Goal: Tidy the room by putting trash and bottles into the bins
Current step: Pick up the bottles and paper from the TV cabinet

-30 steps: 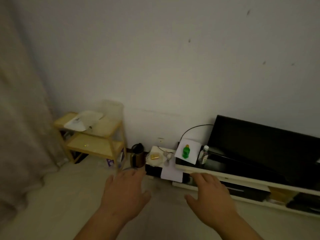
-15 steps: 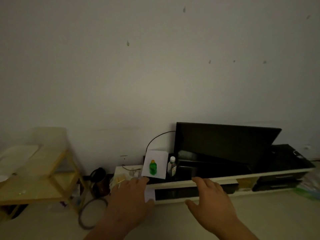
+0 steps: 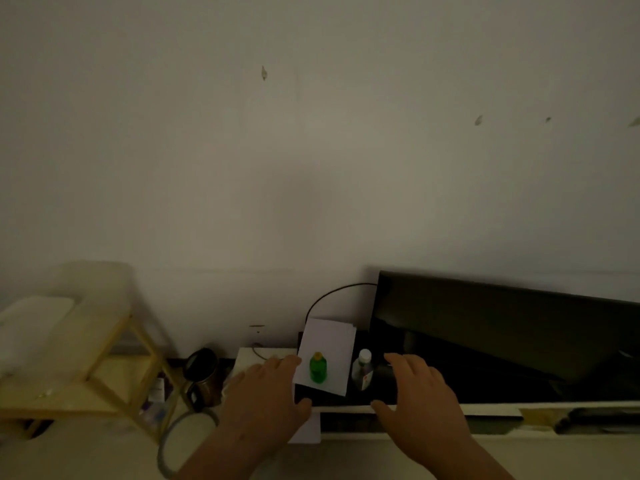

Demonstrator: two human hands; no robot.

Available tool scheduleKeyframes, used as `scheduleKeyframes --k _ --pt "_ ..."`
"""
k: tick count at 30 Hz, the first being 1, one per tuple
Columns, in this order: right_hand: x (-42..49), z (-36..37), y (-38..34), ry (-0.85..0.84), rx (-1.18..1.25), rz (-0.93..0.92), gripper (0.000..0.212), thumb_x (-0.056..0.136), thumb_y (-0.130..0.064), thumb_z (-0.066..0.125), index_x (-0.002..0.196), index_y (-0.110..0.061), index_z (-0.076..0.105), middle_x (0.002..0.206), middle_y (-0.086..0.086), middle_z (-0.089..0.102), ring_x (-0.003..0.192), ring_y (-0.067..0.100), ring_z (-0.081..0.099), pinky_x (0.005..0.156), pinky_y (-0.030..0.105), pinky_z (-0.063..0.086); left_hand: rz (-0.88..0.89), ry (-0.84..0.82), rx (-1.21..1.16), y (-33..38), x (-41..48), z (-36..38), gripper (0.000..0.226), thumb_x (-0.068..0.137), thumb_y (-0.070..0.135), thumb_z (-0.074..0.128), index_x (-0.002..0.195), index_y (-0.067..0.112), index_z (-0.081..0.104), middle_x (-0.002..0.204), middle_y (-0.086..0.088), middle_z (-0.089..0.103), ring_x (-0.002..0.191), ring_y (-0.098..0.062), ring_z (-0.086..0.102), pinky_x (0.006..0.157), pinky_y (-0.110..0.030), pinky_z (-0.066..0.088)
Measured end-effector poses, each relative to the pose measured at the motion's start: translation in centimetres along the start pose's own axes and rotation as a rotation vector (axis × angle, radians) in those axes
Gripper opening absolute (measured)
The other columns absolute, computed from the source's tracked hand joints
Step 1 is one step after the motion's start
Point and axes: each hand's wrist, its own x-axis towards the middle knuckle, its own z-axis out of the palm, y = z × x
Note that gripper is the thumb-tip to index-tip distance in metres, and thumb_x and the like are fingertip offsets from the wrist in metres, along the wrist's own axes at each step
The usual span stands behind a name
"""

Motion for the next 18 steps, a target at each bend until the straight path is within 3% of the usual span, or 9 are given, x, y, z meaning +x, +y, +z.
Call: scheduleKeyframes --k 11,18 --pt "12.8 7.1 0.1 -0.037 0.008 0.136 0.075 0.079 -0.064 0.061 0.142 -0.039 0.029 0.144 -0.006 0.038 0.126 0.022 0.041 0.101 0.040 0.044 0.114 -0.204 -0.013 -4.9 16.6 7.4 0.071 0.076 0.070 0.048 0.140 0.043 0.032 0.120 0.010 0.056 0.101 -0.015 0.056 0.072 -0.033 0.042" --pt "21.2 15.3 4.9 -0.117 0.021 0.167 0.073 0.079 -0.062 0.063 0.141 -0.038 0.032 0.141 -0.006 0.042 0.122 0.021 0.043 0.097 0.040 0.047 0.047 -0.277 -0.120 -5.8 23.9 17.3 0.080 0.082 0.064 0.057 0.150 0.036 0.027 0.144 0.004 0.048 0.126 -0.018 0.048 0.101 -0.036 0.045"
